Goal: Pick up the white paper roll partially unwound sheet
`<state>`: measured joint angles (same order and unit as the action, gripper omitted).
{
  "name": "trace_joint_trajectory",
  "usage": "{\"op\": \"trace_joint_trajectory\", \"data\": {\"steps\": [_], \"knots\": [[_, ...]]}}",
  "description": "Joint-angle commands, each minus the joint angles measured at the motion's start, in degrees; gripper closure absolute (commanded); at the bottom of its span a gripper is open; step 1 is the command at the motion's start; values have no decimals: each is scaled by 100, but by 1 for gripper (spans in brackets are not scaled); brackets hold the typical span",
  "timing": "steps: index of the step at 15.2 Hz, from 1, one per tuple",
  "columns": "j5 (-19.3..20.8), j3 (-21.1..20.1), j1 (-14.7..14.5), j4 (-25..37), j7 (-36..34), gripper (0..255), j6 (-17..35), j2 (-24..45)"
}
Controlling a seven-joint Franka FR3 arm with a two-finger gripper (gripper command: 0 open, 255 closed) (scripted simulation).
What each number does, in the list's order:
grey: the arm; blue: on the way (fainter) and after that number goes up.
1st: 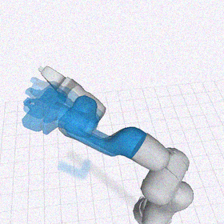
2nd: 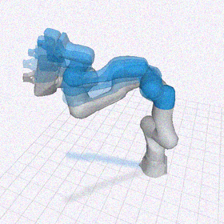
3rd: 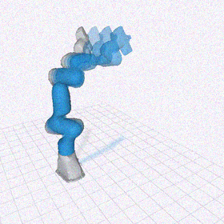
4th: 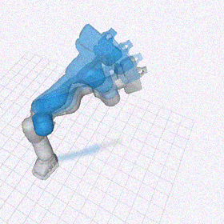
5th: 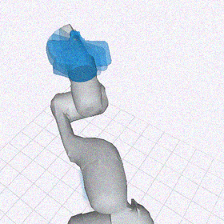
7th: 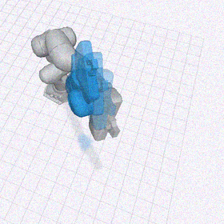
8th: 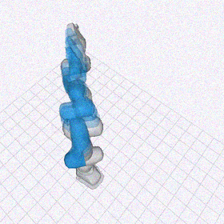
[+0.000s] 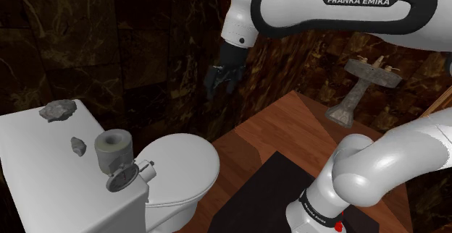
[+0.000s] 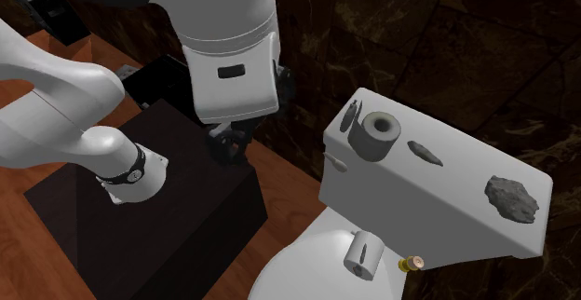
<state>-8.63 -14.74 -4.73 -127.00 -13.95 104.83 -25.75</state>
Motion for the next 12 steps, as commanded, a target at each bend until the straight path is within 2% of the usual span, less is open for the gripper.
{"op": "trace_joint_trajectory", "data": {"steps": [1, 6, 12], "knots": [[18, -192, -50, 104, -154, 0, 201, 324], [228, -664, -163, 636, -609, 0, 534, 1260], [753, -1132, -373, 1479, -1245, 0, 769, 2511]]}}
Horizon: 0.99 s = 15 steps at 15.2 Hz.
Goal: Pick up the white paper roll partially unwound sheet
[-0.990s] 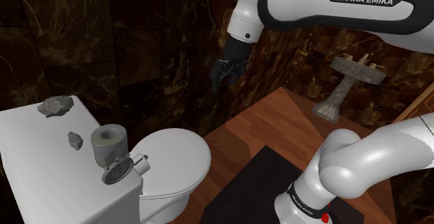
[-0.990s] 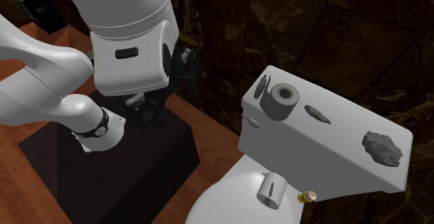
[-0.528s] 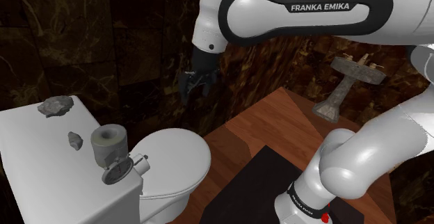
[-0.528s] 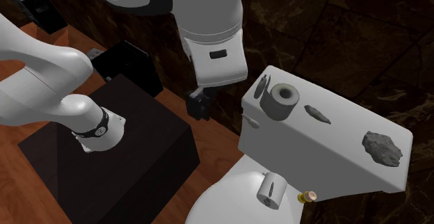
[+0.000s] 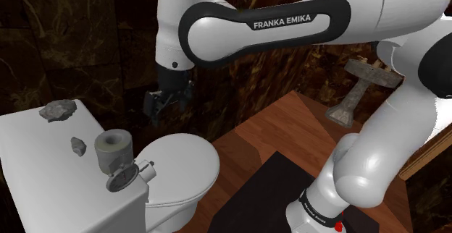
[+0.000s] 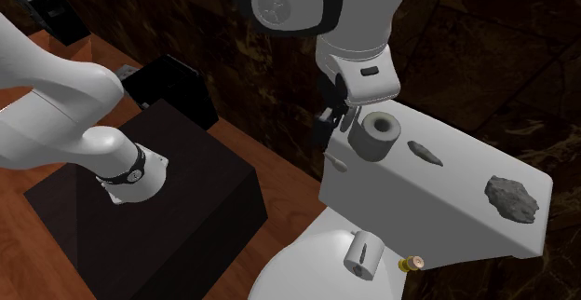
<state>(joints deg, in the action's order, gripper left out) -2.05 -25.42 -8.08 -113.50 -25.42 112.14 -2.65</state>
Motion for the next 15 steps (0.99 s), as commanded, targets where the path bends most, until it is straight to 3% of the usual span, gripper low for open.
{"op": "trace_joint_trajectory", "data": {"steps": [1, 9, 15], "knots": [[208, -122, -92, 293, -208, 0, 55, 422], [1173, -318, -794, 1891, -988, 0, -86, 2270], [1276, -275, -849, 1731, -1054, 0, 235, 2458]]}}
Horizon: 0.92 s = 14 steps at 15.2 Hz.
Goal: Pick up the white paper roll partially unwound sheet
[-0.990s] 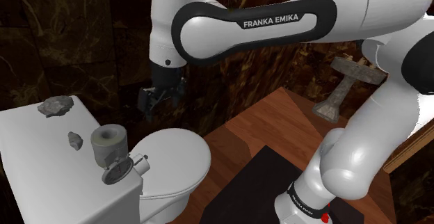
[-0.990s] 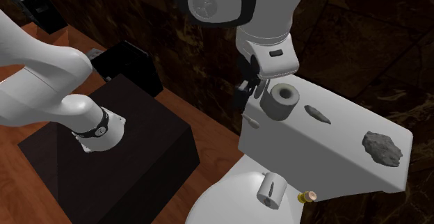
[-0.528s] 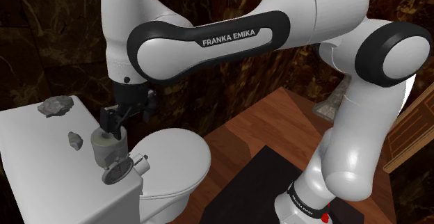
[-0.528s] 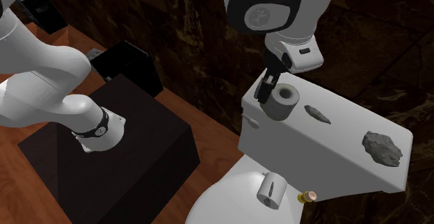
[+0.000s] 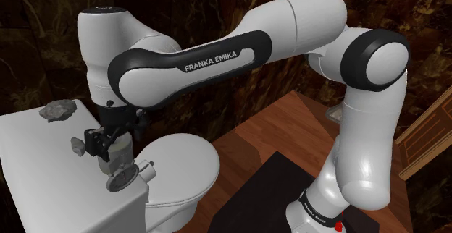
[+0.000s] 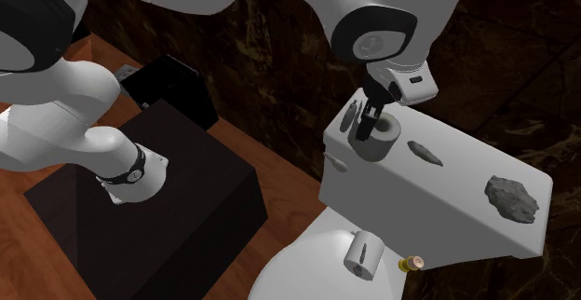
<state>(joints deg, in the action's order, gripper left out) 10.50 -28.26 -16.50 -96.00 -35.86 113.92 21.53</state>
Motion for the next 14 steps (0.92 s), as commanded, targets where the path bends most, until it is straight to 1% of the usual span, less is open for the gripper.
{"op": "trace_joint_trajectory", "data": {"steps": [1, 2, 4, 5, 14], "knots": [[37, 17, -10, -61, -20, 0, 123, 67], [64, 29, -15, -126, -36, 0, 225, 110], [64, 29, -16, -126, -36, 0, 226, 110], [68, 31, -18, -116, -37, 255, 225, 120], [64, 28, -15, -126, -37, 255, 225, 110]]}}
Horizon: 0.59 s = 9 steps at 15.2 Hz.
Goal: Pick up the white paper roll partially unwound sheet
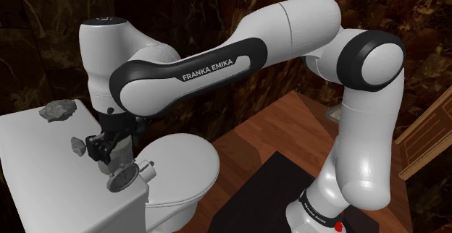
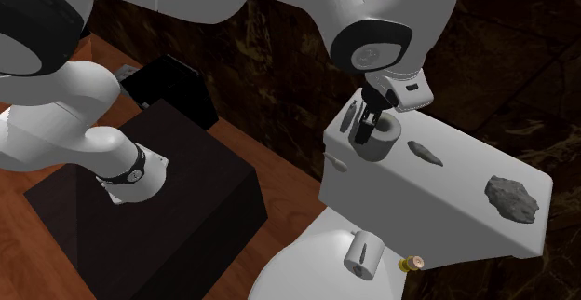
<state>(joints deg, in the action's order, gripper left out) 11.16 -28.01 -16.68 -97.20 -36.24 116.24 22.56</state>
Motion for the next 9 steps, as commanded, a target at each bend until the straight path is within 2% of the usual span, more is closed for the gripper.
{"op": "trace_joint_trajectory", "data": {"steps": [1, 9], "knots": [[-19, -5, 7, 35, 12, 255, -72, -22], [-132, -57, 20, 413, 84, 255, -610, -204]]}}
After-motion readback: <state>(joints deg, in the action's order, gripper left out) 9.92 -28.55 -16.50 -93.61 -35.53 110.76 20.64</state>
